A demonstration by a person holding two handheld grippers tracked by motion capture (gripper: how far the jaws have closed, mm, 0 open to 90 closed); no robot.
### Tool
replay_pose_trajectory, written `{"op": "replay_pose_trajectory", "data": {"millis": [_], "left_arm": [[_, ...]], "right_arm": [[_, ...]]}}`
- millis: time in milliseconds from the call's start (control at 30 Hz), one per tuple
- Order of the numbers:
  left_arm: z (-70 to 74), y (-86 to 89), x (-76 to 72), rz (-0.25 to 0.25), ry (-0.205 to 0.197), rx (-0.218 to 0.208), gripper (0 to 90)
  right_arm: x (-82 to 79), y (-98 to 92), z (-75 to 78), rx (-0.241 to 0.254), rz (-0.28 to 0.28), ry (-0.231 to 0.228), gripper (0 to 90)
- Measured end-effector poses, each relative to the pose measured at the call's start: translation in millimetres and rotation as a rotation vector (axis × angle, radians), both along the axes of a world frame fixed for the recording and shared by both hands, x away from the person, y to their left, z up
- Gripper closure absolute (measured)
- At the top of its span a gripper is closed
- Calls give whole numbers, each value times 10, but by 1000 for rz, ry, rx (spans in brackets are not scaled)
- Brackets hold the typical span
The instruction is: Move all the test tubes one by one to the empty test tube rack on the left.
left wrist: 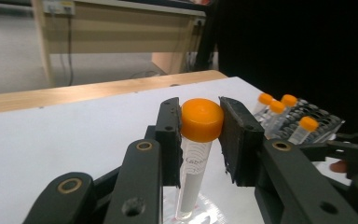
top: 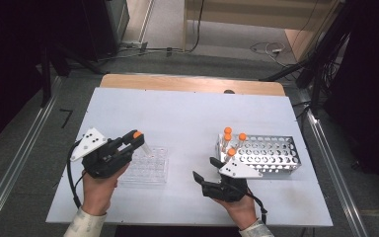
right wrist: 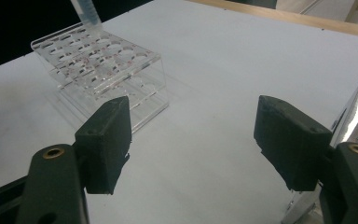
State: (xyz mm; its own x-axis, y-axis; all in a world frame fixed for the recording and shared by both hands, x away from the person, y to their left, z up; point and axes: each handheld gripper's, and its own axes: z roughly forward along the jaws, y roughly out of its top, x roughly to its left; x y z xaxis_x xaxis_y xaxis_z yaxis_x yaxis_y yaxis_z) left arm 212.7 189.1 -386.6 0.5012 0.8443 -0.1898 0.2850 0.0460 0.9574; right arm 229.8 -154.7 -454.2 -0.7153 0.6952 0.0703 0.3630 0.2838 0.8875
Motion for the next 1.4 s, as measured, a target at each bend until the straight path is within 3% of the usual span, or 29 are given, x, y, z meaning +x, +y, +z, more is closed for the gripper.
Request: {"op": "replay_pose_trajectory", "data": {"millis": [200,300,533,767,1067,1400], "left_arm": [[3,267,-62,97,-5,43,703],[-36,377,-44,143,2,43,703],[-120,443,29,192,8,74,702],[-246,410,89,194,42,105,702],[-444,331,132,192,87,177,701],[-551,320,141,190,117,183,696]], "right_arm": [[3,-12,1,3,-3,0,262],[-2,-6,-1,2,-5,1,262],[3,-14,0,2,-5,-3,264],[5,-24,0,3,-9,0,265],[4,-34,1,2,-11,-5,266],[1,-43,3,1,-15,-8,267]]}}
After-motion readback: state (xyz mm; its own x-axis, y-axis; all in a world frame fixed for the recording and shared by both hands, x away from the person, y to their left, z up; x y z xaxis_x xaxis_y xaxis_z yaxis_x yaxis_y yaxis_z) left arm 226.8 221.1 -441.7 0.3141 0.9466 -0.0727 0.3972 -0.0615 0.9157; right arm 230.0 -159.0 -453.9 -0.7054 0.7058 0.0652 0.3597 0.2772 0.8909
